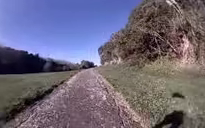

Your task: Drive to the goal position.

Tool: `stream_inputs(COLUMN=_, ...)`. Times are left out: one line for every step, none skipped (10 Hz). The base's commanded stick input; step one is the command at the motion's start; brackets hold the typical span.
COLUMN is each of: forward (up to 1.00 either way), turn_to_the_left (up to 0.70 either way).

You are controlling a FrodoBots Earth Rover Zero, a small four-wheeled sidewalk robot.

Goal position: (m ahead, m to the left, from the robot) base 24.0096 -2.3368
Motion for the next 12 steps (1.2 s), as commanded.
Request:
stream_inputs(forward=1.00, turn_to_the_left=0.02)
stream_inputs(forward=1.00, turn_to_the_left=0.02)
stream_inputs(forward=1.00, turn_to_the_left=0.02)
stream_inputs(forward=1.00, turn_to_the_left=0.13)
stream_inputs(forward=1.00, turn_to_the_left=0.26)
stream_inputs(forward=1.00, turn_to_the_left=0.34)
stream_inputs(forward=1.00, turn_to_the_left=0.38)
stream_inputs(forward=1.00, turn_to_the_left=0.40)
stream_inputs(forward=1.00, turn_to_the_left=0.40)
stream_inputs(forward=1.00, turn_to_the_left=0.40)
stream_inputs(forward=1.00, turn_to_the_left=0.40)
stream_inputs(forward=1.00, turn_to_the_left=0.14)
